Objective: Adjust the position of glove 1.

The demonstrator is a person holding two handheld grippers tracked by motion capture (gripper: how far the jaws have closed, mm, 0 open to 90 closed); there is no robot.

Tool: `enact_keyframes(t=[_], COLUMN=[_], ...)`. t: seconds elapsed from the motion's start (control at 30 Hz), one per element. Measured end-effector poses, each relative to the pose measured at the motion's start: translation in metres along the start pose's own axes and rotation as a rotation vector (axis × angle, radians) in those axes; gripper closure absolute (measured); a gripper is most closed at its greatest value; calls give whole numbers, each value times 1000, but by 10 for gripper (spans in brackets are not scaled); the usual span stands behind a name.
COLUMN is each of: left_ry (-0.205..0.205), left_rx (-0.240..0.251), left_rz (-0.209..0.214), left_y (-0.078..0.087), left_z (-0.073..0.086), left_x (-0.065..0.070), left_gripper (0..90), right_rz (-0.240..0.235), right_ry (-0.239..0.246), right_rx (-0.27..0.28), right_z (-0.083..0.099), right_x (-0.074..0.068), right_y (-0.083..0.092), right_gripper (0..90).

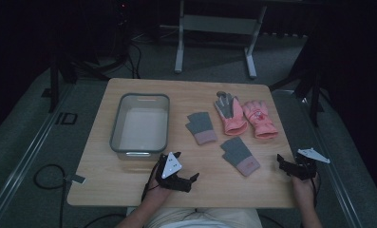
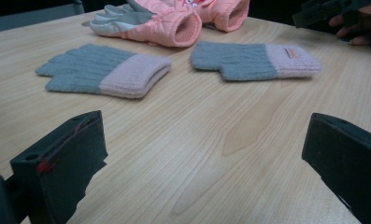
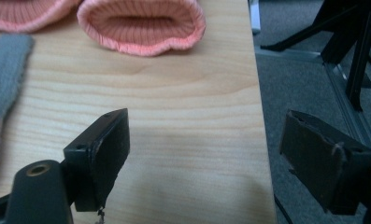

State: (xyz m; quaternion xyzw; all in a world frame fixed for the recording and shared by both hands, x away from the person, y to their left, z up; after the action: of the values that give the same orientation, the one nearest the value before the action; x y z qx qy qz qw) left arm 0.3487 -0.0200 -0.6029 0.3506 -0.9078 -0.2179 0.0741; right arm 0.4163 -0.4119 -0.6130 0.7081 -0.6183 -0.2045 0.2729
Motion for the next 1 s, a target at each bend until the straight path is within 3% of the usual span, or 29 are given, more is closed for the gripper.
enact_keyframes(t=[0.07,0.2,0.37,0.57,0.63,0.87,1.0], left_ry=[-21,-26,-9,-16,-14,-26,-20], left_rx=[-5,2,10,6,8,8,13], left_rz=[-2,-7,6,5,12,-9,3], left_y=[0,0,1,1,1,1,2], left_z=[0,0,-1,0,0,0,-1], left_x=[2,2,3,5,5,4,4], left_gripper=[8,21,4,0,0,0,0], right_rz=[13,11,-2,4,-14,-33,-26], right_ry=[18,22,-2,-26,-69,-50,-47], right_rx=[-12,-12,-6,-8,-31,-65,-60], right_z=[1,1,0,-2,-4,-6,-11], right_x=[-1,-2,-1,1,4,2,1], right_y=[-1,-1,0,1,2,-1,2], right_gripper=[161,160,149,143,142,140,138])
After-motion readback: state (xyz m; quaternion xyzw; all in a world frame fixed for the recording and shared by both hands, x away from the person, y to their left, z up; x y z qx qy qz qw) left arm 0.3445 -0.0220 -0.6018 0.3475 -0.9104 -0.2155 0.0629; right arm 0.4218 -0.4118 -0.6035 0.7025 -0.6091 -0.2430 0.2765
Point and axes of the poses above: each handheld gripper's, and its own axes: y roughly backward along the jaws, z roughly out of its underside, x roughly to its right, the point moved 10 cm from there along -y, roughly forward along the jaws, and after that the axes turned 6 degrees about -x, right-handed, at the moved point
